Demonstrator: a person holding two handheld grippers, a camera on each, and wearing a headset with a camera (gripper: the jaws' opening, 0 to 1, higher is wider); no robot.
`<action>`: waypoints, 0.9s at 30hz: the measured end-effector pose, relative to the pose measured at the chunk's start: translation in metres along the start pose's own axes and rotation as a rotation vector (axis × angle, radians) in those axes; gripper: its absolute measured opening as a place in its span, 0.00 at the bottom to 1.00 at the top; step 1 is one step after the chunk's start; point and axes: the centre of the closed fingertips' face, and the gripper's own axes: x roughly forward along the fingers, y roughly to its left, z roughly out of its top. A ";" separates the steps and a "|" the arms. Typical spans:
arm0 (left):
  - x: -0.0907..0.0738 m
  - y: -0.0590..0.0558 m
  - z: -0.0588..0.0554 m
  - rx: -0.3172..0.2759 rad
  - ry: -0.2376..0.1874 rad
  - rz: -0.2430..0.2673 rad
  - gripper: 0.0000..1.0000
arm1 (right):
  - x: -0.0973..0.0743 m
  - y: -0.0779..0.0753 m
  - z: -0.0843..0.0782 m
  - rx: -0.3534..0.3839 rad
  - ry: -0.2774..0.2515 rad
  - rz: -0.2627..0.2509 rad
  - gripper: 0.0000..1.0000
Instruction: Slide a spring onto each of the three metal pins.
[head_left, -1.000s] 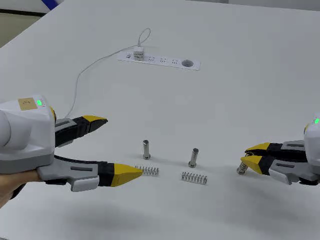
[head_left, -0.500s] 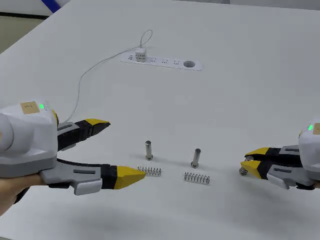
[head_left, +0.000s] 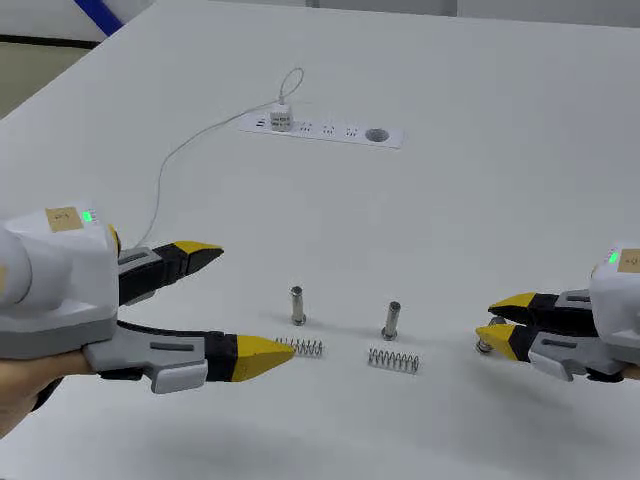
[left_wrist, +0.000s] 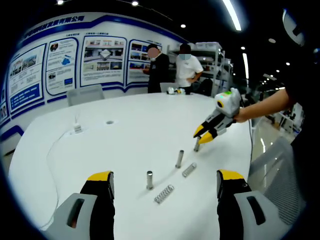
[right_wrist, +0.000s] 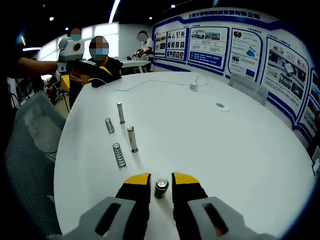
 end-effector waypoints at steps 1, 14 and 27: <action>0.000 0.000 0.000 0.002 0.001 0.001 0.86 | -0.001 0.000 0.002 -0.004 -0.003 -0.003 0.18; -0.003 0.000 0.003 0.009 -0.007 0.008 0.86 | -0.011 0.018 0.042 -0.063 -0.078 0.019 0.18; -0.010 0.003 -0.004 0.004 -0.006 0.023 0.86 | 0.010 0.053 0.038 -0.092 -0.050 0.121 0.19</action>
